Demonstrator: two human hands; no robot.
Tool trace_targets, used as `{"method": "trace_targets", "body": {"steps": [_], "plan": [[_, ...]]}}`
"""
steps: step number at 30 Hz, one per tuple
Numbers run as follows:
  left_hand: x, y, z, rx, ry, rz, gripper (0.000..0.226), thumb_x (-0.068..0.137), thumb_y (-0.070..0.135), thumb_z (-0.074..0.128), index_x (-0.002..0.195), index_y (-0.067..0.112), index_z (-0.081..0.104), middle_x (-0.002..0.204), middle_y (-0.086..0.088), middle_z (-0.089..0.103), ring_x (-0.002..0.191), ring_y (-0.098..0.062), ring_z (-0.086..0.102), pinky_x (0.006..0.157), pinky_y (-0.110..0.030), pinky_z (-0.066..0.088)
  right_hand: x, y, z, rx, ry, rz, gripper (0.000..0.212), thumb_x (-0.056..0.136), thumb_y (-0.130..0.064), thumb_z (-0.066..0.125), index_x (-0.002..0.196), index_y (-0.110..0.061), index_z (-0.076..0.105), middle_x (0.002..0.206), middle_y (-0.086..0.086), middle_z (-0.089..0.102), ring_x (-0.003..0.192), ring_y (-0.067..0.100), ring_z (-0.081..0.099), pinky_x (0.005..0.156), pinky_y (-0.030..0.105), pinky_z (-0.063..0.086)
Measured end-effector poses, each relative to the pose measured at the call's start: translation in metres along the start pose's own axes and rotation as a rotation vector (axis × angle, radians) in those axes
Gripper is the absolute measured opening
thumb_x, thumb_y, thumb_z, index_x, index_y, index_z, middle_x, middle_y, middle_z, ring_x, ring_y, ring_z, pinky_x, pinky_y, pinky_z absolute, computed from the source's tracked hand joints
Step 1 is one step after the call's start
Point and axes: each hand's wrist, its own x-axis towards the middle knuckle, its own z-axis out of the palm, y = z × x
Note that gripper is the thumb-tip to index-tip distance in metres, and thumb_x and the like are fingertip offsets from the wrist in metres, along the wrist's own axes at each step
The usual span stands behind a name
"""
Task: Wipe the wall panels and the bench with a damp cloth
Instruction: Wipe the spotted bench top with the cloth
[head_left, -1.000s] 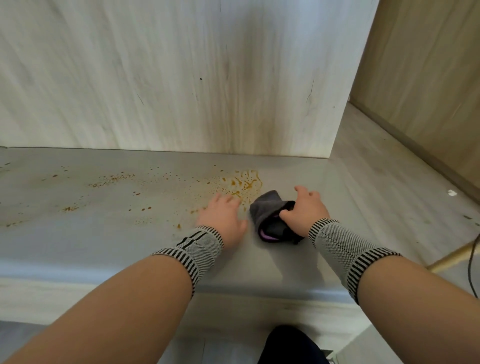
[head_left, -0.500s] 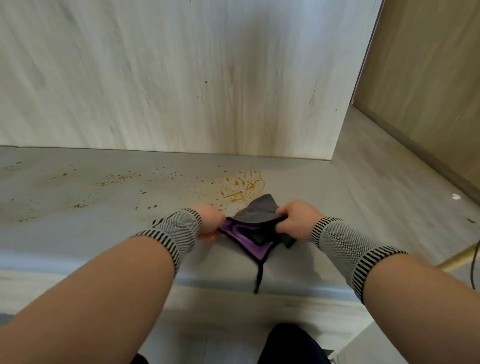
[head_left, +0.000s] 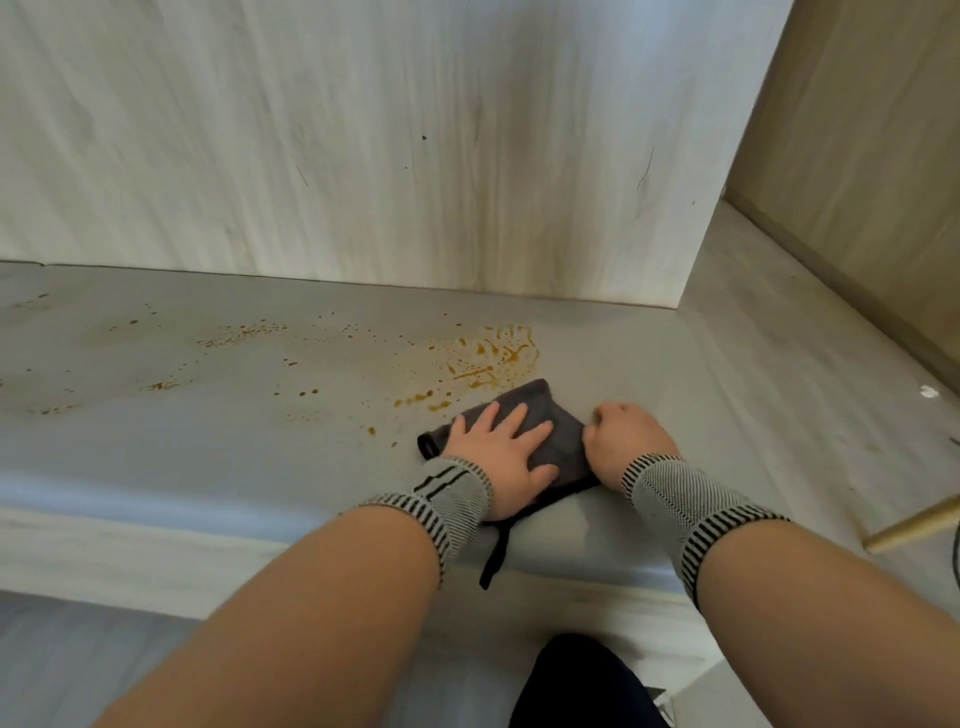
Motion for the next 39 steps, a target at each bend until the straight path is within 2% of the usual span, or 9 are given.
{"method": "trace_targets", "body": {"steps": [5, 10, 16, 22, 24, 27, 33, 36, 39], "plan": [[-0.024, -0.058, -0.004, -0.005, -0.034, -0.221, 0.066, 0.097, 0.069, 0.019, 0.154, 0.046, -0.005, 0.165, 0.007, -0.015, 0.151, -0.028, -0.012, 0.119, -0.060, -0.002, 0.005, -0.013, -0.005, -0.051, -0.027, 0.045, 0.041, 0.098, -0.030, 0.035, 0.126, -0.006, 0.052, 0.129, 0.018, 0.054, 0.118, 0.034, 0.053, 0.098, 0.039, 0.044], [-0.055, -0.044, 0.015, 0.063, 0.047, -0.041, 0.063, 0.096, 0.070, 0.020, 0.153, 0.050, -0.001, 0.165, 0.012, -0.012, 0.151, -0.022, -0.013, 0.117, -0.065, -0.003, -0.009, -0.042, 0.016, -0.095, -0.047, -0.120, 0.040, 0.099, -0.031, 0.034, 0.137, -0.019, 0.040, 0.142, 0.008, 0.038, 0.132, 0.031, 0.033, 0.109, 0.046, 0.029], [-0.066, -0.098, 0.016, -0.038, 0.111, -0.452, 0.066, 0.094, 0.072, 0.018, 0.153, 0.049, 0.002, 0.165, 0.010, -0.005, 0.152, -0.026, -0.006, 0.117, -0.065, 0.006, -0.007, -0.039, 0.014, -0.154, -0.096, -0.146, 0.039, 0.100, -0.030, 0.028, 0.136, -0.023, 0.041, 0.139, 0.006, 0.042, 0.130, 0.031, 0.036, 0.107, 0.048, 0.031], [-0.082, -0.076, 0.032, 0.054, 0.204, -0.072, 0.069, 0.090, 0.073, 0.013, 0.154, 0.046, 0.009, 0.165, 0.014, 0.003, 0.152, -0.014, 0.000, 0.121, -0.052, 0.005, -0.003, -0.041, 0.012, -0.199, -0.109, -0.151, 0.042, 0.099, -0.030, 0.026, 0.136, -0.022, 0.044, 0.136, 0.007, 0.046, 0.125, 0.033, 0.042, 0.106, 0.047, 0.037], [-0.083, -0.103, 0.033, 0.028, 0.299, -0.197, 0.078, 0.083, 0.076, 0.009, 0.153, 0.044, 0.020, 0.164, 0.015, 0.014, 0.151, -0.012, 0.010, 0.122, -0.047, 0.011, -0.002, -0.037, 0.011, -0.180, -0.127, -0.175, 0.044, 0.099, -0.029, 0.026, 0.138, -0.022, 0.044, 0.138, 0.007, 0.045, 0.126, 0.032, 0.042, 0.108, 0.047, 0.036], [-0.077, -0.117, 0.033, -0.014, 0.291, -0.480, 0.067, 0.094, 0.069, 0.020, 0.154, 0.041, 0.021, 0.164, 0.013, 0.014, 0.151, -0.016, 0.012, 0.121, -0.050, 0.012, -0.004, -0.037, 0.010, -0.190, -0.145, -0.185, 0.043, 0.098, -0.027, 0.029, 0.138, -0.021, 0.044, 0.137, 0.007, 0.046, 0.126, 0.032, 0.042, 0.108, 0.047, 0.036], [-0.059, -0.033, 0.027, -0.032, 0.289, -0.141, 0.060, 0.100, 0.056, 0.022, 0.156, 0.036, 0.016, 0.166, 0.009, 0.007, 0.152, -0.016, 0.006, 0.122, -0.047, 0.006, 0.008, -0.042, -0.008, -0.099, -0.176, -0.154, 0.040, 0.098, -0.026, 0.037, 0.131, -0.020, 0.057, 0.137, 0.006, 0.056, 0.122, 0.029, 0.054, 0.104, 0.037, 0.043], [-0.040, 0.001, 0.017, -0.228, 0.249, 0.021, 0.049, 0.106, 0.031, 0.025, 0.154, 0.025, 0.030, 0.163, 0.002, 0.021, 0.150, -0.019, 0.016, 0.122, -0.043, 0.013, 0.008, -0.035, -0.024, 0.099, -0.041, -0.064, 0.036, 0.096, -0.019, 0.044, 0.128, -0.015, 0.061, 0.134, 0.008, 0.059, 0.122, 0.028, 0.055, 0.103, 0.033, 0.041], [-0.026, -0.015, -0.007, -0.898, 0.378, -0.123, 0.034, 0.102, 0.007, 0.036, 0.122, 0.014, 0.064, 0.135, -0.009, 0.059, 0.125, -0.025, 0.055, 0.109, -0.043, 0.041, -0.010, -0.039, -0.030, 0.285, 0.189, -0.047, 0.037, 0.096, -0.020, 0.046, 0.131, -0.016, 0.059, 0.132, 0.007, 0.060, 0.120, 0.026, 0.055, 0.102, 0.034, 0.041]]}}
